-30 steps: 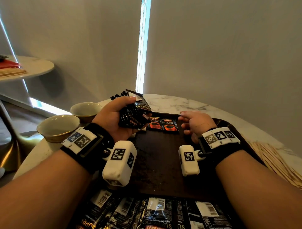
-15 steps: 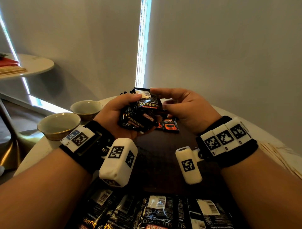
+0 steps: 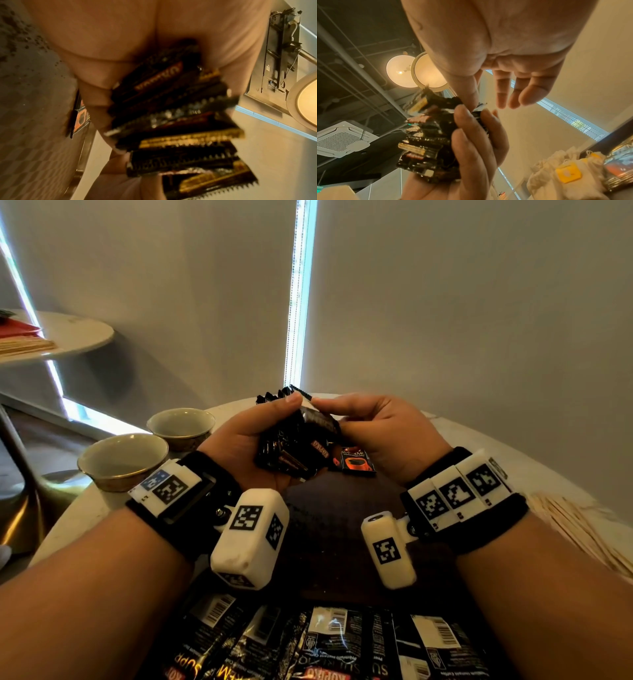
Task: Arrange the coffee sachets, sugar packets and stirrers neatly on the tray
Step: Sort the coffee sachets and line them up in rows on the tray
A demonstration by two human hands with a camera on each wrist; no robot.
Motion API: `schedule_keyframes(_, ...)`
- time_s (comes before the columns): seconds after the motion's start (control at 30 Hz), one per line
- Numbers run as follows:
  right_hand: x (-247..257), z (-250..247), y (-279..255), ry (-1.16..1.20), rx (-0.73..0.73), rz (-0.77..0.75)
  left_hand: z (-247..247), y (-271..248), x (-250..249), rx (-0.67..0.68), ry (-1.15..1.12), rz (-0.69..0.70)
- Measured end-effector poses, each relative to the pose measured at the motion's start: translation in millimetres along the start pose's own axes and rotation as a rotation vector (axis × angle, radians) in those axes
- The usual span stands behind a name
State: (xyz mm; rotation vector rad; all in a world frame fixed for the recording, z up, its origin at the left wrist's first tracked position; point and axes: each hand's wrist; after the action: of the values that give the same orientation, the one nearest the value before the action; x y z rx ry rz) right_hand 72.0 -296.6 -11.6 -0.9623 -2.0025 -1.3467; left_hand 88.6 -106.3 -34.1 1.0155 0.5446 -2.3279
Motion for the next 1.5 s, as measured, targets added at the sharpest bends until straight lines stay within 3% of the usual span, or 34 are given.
schedule_keyframes(0.17,2.1,1.3,-2.7,-0.006,-0.074,-0.004,-2.1,3.1,0.7,0.065,0.053,0.01)
schedule_keyframes(0.3,-22.5,-3.3,3.5,-0.012,-0.317,0.081,-6.6,6.4,-5.5,-0.113,0.024,0.036)
schedule_keyframes(0.43,-50.1,-12.6,5.8,0.121,-0.511,0.286,-7.0,7.7,-7.8,-0.228,0.006,0.068)
schedule_keyframes(0.57,-67.0,-14.1,0.2,0.202,-0.488,0.465,-7.3,8.8,-8.7,-0.312,-0.021,0.094)
schedule_keyframes(0.8,-70.1,-13.5,-2.9,0.216,-0.402,0.643,-10.2,10.8,-9.2,-0.373,0.003,0.138)
schedule_keyframes(1.07,-63.9,-6.9,-2.3,0.271,-0.34,0.726,-16.4,12.6,-9.4,-0.513,0.046,0.049)
schedule_keyframes(1.5,-57.2,-3.7,-1.8,0.349,-0.309,0.725,-10.4,10.2,-7.4,-0.499,0.039,0.075)
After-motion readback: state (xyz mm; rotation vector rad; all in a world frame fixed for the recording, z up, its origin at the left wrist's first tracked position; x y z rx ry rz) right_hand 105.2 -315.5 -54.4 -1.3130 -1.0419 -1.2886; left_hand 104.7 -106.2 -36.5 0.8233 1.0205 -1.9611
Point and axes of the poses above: each hand's wrist, its own y-axis towards the middle knuckle, its own z-axis out of the palm, x = y × z, and after that the axes turned 15 degrees about -z, right-handed
